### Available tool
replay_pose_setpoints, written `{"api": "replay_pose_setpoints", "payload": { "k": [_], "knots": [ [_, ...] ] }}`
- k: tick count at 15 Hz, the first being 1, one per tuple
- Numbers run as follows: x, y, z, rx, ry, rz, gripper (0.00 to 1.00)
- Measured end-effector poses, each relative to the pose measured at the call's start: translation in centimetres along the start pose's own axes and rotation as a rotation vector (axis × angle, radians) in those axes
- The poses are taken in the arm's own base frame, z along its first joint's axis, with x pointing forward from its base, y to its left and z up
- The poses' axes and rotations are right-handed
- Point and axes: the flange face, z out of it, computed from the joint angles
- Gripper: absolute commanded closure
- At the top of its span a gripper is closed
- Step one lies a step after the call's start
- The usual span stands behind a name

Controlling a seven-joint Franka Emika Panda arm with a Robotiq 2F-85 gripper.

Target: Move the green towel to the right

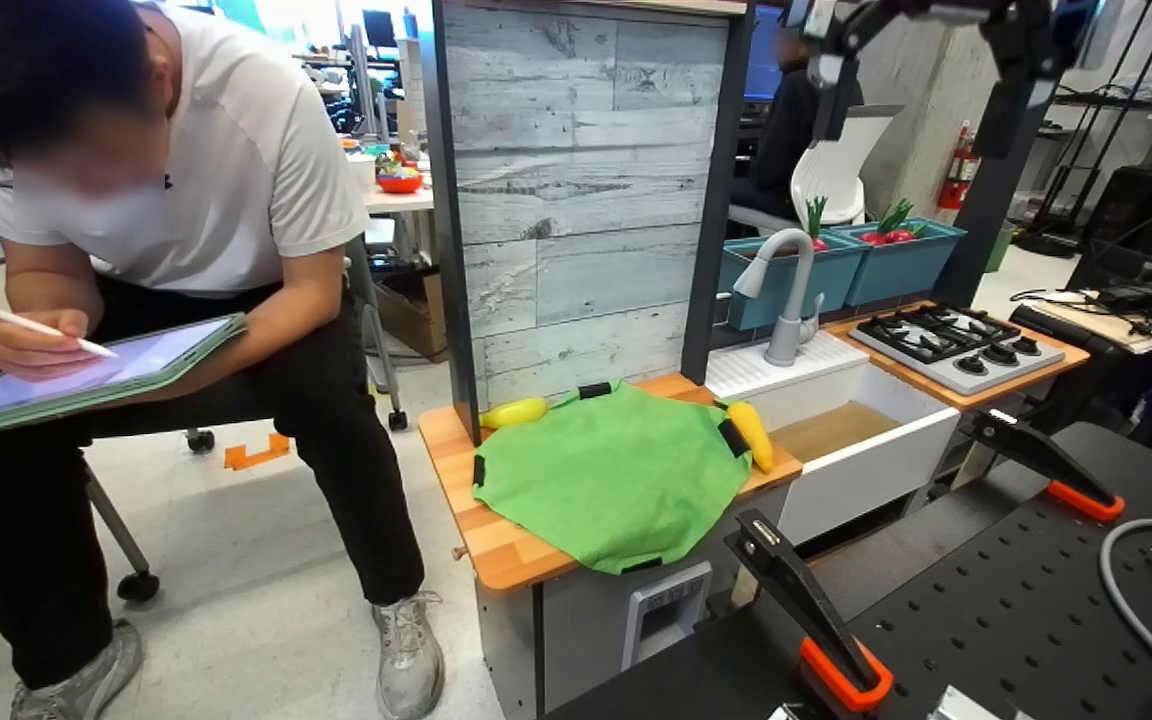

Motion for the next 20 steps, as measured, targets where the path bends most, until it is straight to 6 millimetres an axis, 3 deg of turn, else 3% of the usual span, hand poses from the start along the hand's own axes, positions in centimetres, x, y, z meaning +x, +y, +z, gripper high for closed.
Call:
{"api": "replay_pose_setpoints", "payload": {
  "k": [2, 9, 13, 16, 20],
  "knots": [
    [0.5, 0.4, 1.3, -0.005, -0.021, 0.012, 0.00],
    [0.3, -0.1, 0.6, 0.001, -0.004, 0.000, 0.00],
    [1.2, -0.1, 1.4, 0.043, 0.090, 0.031, 0.00],
    [2.6, 0.4, 4.8, 0.083, 0.173, 0.091, 0.00],
    [4.8, 1.6, 12.3, 0.088, 0.192, 0.167, 0.00]
  ]
}}
